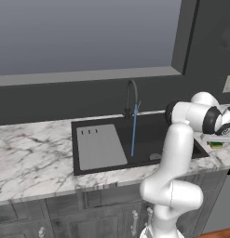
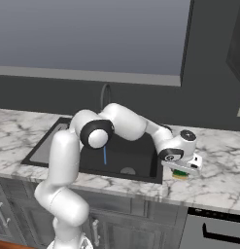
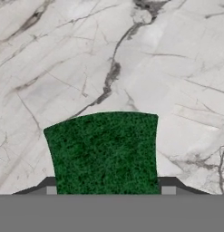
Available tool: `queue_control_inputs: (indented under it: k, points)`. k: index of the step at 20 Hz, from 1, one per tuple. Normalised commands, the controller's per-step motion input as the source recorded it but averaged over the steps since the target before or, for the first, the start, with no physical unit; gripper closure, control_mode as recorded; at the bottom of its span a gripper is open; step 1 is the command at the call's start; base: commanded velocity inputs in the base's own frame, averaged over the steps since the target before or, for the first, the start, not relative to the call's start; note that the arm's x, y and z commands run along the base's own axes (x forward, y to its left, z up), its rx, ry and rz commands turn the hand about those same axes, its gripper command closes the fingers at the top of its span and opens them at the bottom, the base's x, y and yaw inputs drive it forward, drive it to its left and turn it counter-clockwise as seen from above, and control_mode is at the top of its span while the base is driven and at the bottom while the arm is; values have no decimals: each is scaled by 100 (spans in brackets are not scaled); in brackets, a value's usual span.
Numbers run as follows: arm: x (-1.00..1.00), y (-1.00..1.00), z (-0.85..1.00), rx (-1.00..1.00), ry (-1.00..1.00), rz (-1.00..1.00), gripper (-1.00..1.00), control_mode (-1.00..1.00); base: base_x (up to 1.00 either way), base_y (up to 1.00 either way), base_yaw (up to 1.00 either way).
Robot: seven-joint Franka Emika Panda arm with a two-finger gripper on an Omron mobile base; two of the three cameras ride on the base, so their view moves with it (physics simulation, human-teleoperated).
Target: Soak the sponge with water for a few seconds and then drop it inside the sink.
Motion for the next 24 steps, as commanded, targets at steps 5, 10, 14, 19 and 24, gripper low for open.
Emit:
queue_control_inputs:
  k: [5, 10, 14, 19, 24]
  points:
    - [-15, 39, 6, 0, -3, 10, 100, -100, 0, 0, 0]
    - [-27, 65, 33, 0, 0, 13, 100, -100, 0, 0, 0]
    - [-33, 57, 47, 0, 0, 14, 100, -100, 0, 0, 0]
    - [-13, 47, 62, 0, 0, 16, 100, -100, 0, 0, 0]
    - [0, 42, 58, 0, 0, 14, 100, -100, 0, 0, 0]
